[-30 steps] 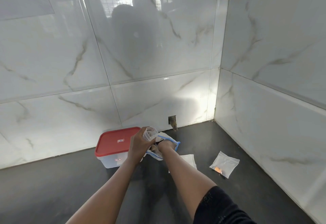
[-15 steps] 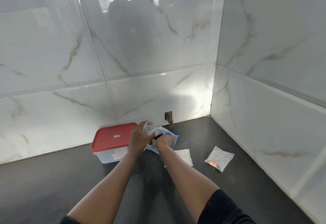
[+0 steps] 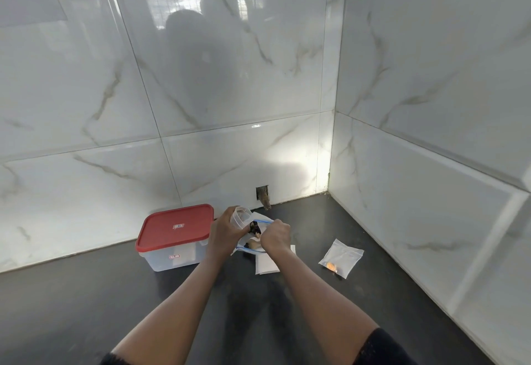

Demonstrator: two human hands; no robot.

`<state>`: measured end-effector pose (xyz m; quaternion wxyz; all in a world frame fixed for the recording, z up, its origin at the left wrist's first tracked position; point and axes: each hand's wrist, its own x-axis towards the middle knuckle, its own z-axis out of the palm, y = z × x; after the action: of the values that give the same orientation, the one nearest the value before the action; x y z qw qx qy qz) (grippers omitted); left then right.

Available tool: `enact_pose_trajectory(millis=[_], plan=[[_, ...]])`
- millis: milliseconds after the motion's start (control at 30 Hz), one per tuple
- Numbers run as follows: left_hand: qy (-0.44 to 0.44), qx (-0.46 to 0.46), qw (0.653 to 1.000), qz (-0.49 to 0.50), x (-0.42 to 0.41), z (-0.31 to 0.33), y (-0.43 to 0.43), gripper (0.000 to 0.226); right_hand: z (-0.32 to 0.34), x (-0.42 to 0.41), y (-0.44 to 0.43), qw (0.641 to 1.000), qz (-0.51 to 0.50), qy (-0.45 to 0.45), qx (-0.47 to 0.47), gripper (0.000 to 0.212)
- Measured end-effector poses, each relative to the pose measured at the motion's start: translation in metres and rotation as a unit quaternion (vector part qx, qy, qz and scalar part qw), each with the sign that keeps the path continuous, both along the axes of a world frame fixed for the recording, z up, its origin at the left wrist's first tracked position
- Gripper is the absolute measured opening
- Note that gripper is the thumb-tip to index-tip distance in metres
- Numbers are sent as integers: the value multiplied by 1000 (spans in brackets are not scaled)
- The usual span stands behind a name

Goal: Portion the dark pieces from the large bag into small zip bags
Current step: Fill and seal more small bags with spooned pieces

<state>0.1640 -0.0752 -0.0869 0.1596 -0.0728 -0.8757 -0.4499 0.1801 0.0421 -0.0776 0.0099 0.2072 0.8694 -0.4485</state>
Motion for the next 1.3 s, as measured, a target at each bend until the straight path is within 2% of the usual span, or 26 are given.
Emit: enact_pose_trajectory(millis=[333, 600, 767, 867, 1033, 1167, 1267, 1300], plan=[[3, -29, 1000, 2, 1, -2, 0, 47, 1, -2, 11, 999, -28, -20, -26, 31], [0, -24, 1000, -4, 1, -10, -3, 44, -3, 1, 10, 999, -5, 0, 38, 29], [6, -16, 1000, 6, 0, -5, -8, 42, -8, 0, -9, 997, 49, 5, 58, 27], [13, 6, 1000, 13, -4, 1, -11, 40, -1, 1, -17, 999, 37, 19, -24, 20], [17, 4, 1000, 21, -8, 4, -14, 39, -3, -19, -31, 998, 52, -14, 21, 20], [14, 4, 1000, 16, -10, 3, -18, 41, -6, -28, -36, 999, 43, -25, 21, 36], [17, 0, 1000, 22, -14, 2, -23, 42, -6, -32, -40, 996, 69, -51, -3, 40], [11, 1, 1000, 28, -10, 6, -23, 41, -6, -35, -41, 996, 57, -49, -54, 41]])
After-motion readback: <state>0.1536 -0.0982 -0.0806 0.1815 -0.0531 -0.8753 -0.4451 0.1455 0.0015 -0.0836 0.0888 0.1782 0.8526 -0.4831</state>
